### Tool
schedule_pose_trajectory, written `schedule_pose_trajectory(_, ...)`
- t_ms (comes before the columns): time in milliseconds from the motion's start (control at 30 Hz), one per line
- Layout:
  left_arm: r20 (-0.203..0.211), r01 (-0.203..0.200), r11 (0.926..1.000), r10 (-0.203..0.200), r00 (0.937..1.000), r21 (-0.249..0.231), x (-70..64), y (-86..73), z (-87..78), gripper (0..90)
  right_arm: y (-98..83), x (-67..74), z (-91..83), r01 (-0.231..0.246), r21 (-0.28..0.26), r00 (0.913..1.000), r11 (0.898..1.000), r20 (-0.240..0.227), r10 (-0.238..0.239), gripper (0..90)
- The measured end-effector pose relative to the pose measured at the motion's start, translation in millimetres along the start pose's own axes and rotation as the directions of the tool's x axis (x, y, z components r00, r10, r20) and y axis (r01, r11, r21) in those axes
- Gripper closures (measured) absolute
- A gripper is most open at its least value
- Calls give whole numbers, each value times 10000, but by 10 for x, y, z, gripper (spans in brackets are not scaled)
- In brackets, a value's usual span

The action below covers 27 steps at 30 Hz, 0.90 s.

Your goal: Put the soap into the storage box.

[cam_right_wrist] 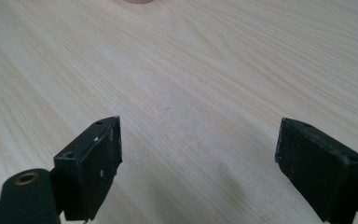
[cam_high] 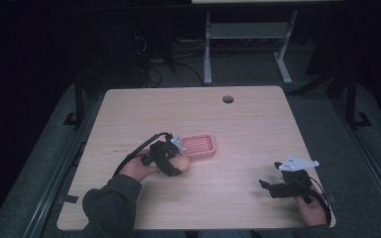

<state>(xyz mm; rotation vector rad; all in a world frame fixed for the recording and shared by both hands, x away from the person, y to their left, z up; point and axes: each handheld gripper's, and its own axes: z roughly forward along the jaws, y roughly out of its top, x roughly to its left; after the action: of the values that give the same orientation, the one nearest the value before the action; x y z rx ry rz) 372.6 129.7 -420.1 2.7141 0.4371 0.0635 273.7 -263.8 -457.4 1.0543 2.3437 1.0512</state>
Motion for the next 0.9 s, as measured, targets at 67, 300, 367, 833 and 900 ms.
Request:
schedule_pose_trajectory(67,-19,-24,10000,24,10000,-53,5,29,-5,323,0,0,1,5,3,10000,10000,-11,-5,142)
schedule_pose_trajectory(300,-43,-216,9998,216,9998,-29,48,182,-26,323,1,-11,-7,31,-16,10000,10000,-17,-31,141)
schedule_pose_trajectory(367,-55,-276,9996,276,9996,-7,57,215,-33,323,2,-9,-9,-25,-56,10000,10000,-21,25,141)
schedule_pose_trajectory(833,-133,-548,9985,548,9984,24,127,410,-62,323,2,-20,-13,27,-57,10000,10000,-35,-27,141)
schedule_pose_trajectory(900,-58,-503,9987,503,9987,35,150,430,-69,323,1,-24,-14,29,-82,10000,10000,-28,-29,141)
